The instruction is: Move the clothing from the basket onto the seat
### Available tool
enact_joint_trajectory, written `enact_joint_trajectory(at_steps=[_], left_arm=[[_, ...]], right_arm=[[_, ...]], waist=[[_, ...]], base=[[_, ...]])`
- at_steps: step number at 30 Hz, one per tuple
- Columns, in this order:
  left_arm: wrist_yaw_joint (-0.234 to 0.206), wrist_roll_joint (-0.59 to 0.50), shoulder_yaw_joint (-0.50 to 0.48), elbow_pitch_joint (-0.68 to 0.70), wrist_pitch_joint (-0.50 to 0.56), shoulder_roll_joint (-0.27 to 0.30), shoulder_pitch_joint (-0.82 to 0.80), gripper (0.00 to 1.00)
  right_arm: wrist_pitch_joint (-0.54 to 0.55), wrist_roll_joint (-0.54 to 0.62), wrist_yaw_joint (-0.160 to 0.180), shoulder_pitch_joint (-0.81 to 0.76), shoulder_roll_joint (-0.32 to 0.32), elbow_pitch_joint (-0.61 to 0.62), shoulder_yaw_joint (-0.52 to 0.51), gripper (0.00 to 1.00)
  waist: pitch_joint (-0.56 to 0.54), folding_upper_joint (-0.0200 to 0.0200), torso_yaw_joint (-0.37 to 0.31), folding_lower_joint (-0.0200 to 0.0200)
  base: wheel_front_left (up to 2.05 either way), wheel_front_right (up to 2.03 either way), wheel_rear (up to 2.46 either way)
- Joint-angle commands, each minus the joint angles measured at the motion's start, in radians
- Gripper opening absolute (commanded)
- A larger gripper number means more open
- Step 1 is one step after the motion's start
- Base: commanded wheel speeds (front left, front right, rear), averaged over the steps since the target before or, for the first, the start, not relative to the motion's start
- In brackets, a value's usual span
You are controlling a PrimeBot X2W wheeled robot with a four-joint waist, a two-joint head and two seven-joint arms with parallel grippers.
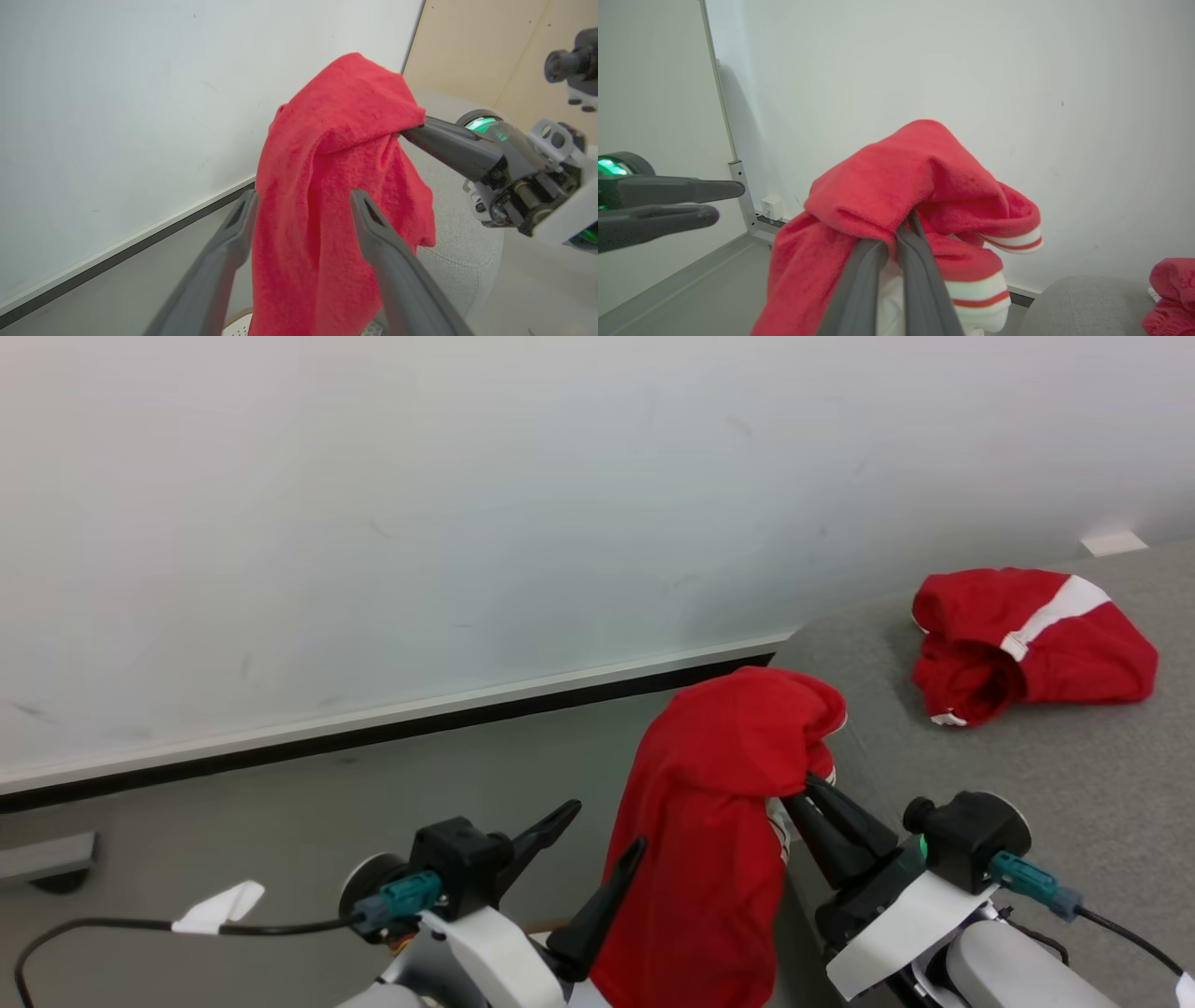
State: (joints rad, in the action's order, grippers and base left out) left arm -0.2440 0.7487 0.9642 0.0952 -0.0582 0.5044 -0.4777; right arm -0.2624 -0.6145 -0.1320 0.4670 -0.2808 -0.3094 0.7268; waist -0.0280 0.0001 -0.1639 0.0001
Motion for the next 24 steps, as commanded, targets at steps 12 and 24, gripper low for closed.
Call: enact_joint_trajectory(at_steps=[12, 24], left_arm=[[-0.003, -0.001, -0.004, 0.003, -0.021, 0.001, 0.009, 1.00], [0.007, -0.010, 0.003, 0.003, -0.033, -0.011, -0.008, 1.00]], right_arm=[[-0.003, 0.042, 0.003, -0.044, -0.053, 0.101, -0.121, 0.00], [-0.003, 0.066, 0.003, -0.091, -0.119, 0.178, -0.263, 0.00]], waist=[[0.028, -0.0001, -0.144, -0.0001], [0.078, -0.0001, -0.230, -0.0001]], base=[[0.00, 0.00, 0.00], [0.00, 0.00, 0.00]])
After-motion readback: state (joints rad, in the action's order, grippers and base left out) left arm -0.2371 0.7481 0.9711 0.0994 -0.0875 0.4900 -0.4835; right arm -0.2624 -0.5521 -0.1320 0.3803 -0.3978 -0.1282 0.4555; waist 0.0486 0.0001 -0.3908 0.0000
